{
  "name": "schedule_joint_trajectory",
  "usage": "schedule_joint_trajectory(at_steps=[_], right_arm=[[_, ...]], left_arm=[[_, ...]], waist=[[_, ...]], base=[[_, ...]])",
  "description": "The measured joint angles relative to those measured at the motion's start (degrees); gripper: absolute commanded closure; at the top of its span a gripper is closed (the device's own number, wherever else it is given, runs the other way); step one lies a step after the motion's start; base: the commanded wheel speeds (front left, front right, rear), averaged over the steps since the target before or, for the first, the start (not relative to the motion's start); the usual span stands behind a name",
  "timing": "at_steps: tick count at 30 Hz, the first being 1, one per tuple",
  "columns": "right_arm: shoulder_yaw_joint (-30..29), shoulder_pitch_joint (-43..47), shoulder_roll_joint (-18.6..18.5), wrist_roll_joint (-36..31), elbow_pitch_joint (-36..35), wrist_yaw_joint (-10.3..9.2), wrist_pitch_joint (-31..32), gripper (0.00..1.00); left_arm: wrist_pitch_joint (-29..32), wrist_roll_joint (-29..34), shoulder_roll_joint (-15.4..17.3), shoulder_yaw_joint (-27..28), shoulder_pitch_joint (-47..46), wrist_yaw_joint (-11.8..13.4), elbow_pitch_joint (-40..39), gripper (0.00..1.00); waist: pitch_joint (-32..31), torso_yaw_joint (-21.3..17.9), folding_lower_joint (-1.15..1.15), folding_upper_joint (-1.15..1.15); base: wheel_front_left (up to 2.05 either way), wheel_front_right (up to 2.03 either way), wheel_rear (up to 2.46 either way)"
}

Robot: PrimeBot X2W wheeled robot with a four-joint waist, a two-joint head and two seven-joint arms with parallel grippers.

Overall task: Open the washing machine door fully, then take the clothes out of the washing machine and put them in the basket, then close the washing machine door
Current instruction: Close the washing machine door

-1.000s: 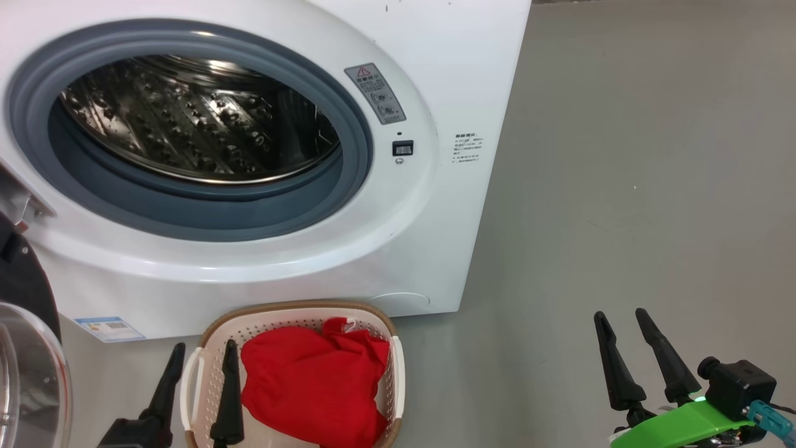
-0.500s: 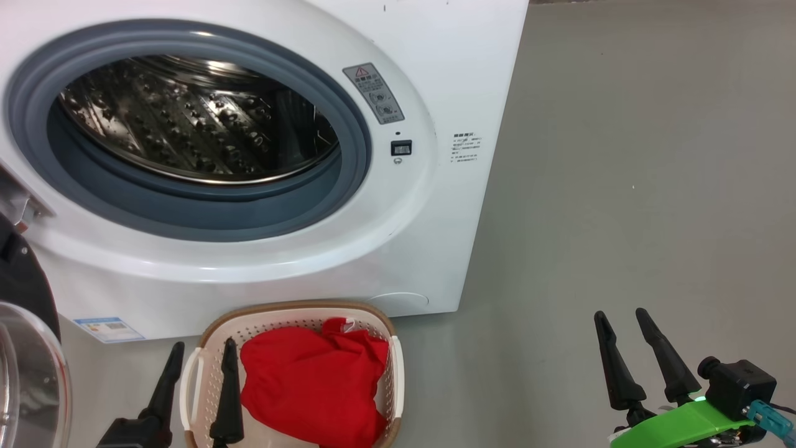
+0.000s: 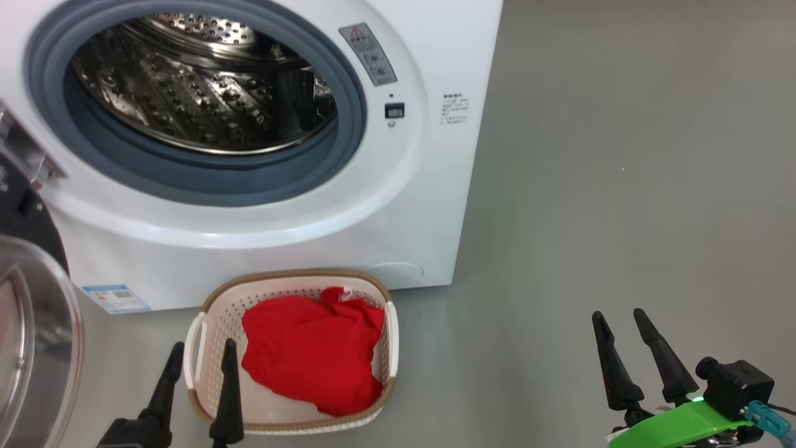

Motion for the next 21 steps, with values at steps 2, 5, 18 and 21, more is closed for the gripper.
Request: schedule_joint_trajectory(at_steps=[2,5,18,21], right_arm=[[0.00,0.01,0.01,0.00,0.01,-0.01,0.00,0.00],[0.00,0.02,0.01,0.00,0.01,-0.01,0.00,0.00],[-0.01,1.07,0.01,0.00,0.04,-0.01,0.00,0.00],[-0.04,1.07,0.01,-0.15,0.01,0.00,0.00,0.00]], left_arm=[[0.00,0.00,0.01,0.00,0.01,0.00,0.00,0.00],[0.00,0.00,0.00,0.00,0.02,0.00,0.01,0.00],[0.00,0.00,0.00,-0.34,0.17,-0.04,0.08,0.00],[0.00,-0.12,0.00,-0.63,0.17,0.02,0.51,0.00]], waist=[[-0.06,-0.03,0.00,0.00],[-0.18,-0.10,0.00,0.00],[-0.87,-0.04,0.00,0.00],[-0.84,0.73,0.00,0.00]], base=[[-1.14,1.14,0.00],[-0.80,0.80,0.00],[-0.10,0.10,0.00],[0.00,0.00,0.00]])
